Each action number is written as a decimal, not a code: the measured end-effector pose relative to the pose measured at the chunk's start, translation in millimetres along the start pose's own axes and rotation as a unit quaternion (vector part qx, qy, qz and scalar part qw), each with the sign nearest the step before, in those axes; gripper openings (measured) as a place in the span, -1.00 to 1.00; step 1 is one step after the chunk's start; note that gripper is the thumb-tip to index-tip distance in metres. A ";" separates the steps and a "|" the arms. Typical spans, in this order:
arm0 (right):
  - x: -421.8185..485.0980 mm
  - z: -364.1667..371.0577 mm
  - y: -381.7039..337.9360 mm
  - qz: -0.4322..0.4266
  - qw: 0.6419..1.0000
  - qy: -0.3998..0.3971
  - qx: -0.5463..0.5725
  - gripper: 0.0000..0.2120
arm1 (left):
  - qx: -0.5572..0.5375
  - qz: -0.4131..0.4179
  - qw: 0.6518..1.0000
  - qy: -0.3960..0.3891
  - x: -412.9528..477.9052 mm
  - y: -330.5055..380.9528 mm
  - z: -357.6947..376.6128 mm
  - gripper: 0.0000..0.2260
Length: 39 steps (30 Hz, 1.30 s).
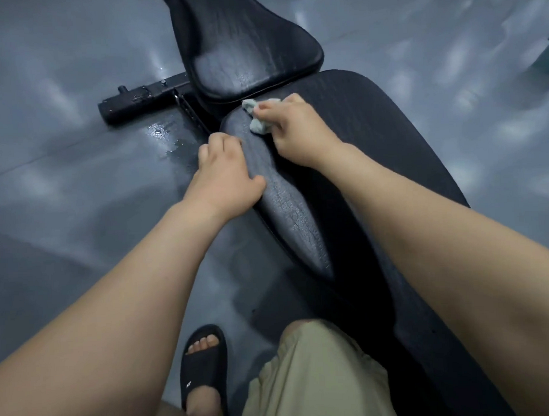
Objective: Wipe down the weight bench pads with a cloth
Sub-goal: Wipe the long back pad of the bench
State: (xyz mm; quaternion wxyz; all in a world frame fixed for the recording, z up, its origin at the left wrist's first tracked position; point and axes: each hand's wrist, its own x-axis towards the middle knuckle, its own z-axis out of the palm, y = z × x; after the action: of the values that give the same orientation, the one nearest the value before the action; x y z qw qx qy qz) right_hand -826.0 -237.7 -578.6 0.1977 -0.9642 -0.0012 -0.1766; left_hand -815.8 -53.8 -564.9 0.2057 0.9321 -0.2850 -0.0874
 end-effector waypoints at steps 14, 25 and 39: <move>1.2 -6.1 -14.9 0.051 0.998 -0.026 0.018 -0.55 | -0.032 -0.031 0.999 -0.001 -2.6 -10.6 -14.6 -0.59; -127.4 -27.4 -35.5 -0.096 0.990 -0.097 0.026 -0.63 | -0.024 -0.002 0.998 0.051 0.5 3.5 -6.2 -0.67; -193.3 -84.1 37.2 0.263 0.960 -0.039 -0.090 -0.72 | 0.067 0.155 0.986 -0.009 -17.5 68.4 48.7 -0.70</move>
State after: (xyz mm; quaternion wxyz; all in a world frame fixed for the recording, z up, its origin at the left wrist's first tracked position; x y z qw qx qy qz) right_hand -1033.1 -291.1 -586.5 0.1497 -0.9502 0.2611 -0.0804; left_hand -877.8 -111.7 -578.3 0.1513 0.8874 -0.4333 -0.0438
